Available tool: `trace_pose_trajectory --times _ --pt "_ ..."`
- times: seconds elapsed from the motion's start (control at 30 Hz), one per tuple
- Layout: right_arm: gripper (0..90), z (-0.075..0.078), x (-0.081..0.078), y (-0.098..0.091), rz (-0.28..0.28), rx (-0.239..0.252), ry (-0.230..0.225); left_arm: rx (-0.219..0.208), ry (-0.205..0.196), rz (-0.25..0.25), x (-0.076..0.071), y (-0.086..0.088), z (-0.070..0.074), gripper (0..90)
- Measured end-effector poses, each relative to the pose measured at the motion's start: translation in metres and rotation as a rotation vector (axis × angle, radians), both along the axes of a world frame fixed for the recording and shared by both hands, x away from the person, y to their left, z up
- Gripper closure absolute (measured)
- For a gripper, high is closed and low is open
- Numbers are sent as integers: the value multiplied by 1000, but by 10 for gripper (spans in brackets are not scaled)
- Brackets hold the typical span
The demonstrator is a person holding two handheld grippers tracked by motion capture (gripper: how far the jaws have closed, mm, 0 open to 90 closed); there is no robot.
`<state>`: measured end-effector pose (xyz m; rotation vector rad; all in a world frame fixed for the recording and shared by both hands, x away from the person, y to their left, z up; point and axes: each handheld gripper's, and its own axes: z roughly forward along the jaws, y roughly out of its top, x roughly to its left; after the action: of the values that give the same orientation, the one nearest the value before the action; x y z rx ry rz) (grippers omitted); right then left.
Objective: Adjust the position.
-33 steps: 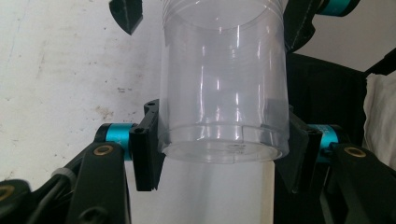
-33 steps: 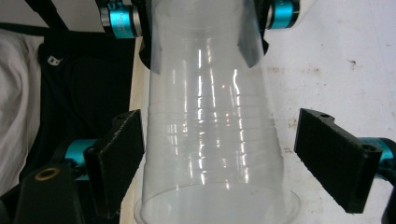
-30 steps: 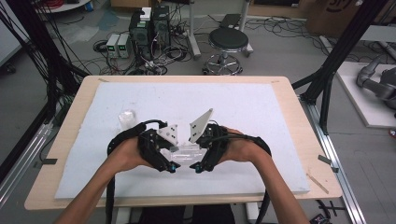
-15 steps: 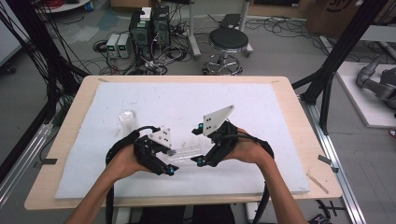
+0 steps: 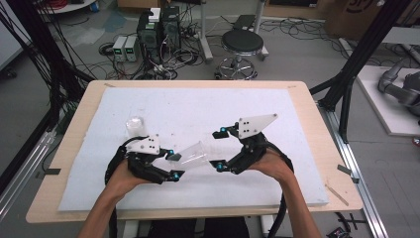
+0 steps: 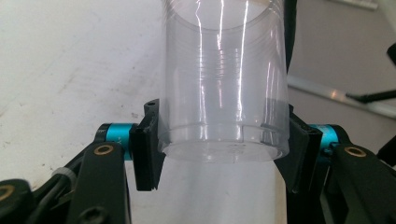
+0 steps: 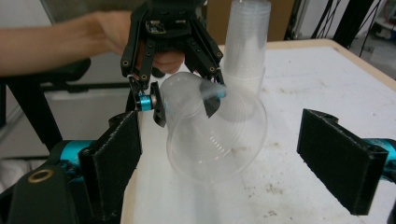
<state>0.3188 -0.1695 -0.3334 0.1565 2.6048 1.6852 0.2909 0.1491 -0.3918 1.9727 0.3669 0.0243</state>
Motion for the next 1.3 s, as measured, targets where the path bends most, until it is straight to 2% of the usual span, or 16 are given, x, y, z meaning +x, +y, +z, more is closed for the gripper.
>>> trace_pose_trajectory --times 0.03,0.07,0.1,0.13,0.23,0.27,0.33,0.5,0.8,1.07,1.3 --pt "140 -2 0 -1 -1 14 7 0 0 0 0 0 0 419" --pt "140 -4 -1 -2 -5 23 11 -53 0 8 0 5 -2 419" --pt "140 -4 -1 -2 -5 23 11 -53 0 8 0 5 -2 420" --pt "140 -8 0 -4 -10 42 7 -78 -9 7 1 9 -2 419" --pt "140 -11 -1 -3 -5 54 20 -89 -20 8 0 10 -2 419" --pt "140 -15 0 -3 -3 60 32 -109 -28 1 0 11 -1 419" --pt "141 -17 0 -3 -2 62 37 -119 -36 -4 0 11 0 419" --pt "140 -19 0 -3 5 70 41 -127 -44 -6 0 9 0 419" --pt "141 -22 1 0 31 84 53 -208 -88 -50 0 1 3 420" --pt "141 -22 3 10 61 91 65 -228 -112 -72 0 -5 5 420" --pt "141 -20 3 19 88 103 69 -225 -123 -88 -1 -14 5 420"
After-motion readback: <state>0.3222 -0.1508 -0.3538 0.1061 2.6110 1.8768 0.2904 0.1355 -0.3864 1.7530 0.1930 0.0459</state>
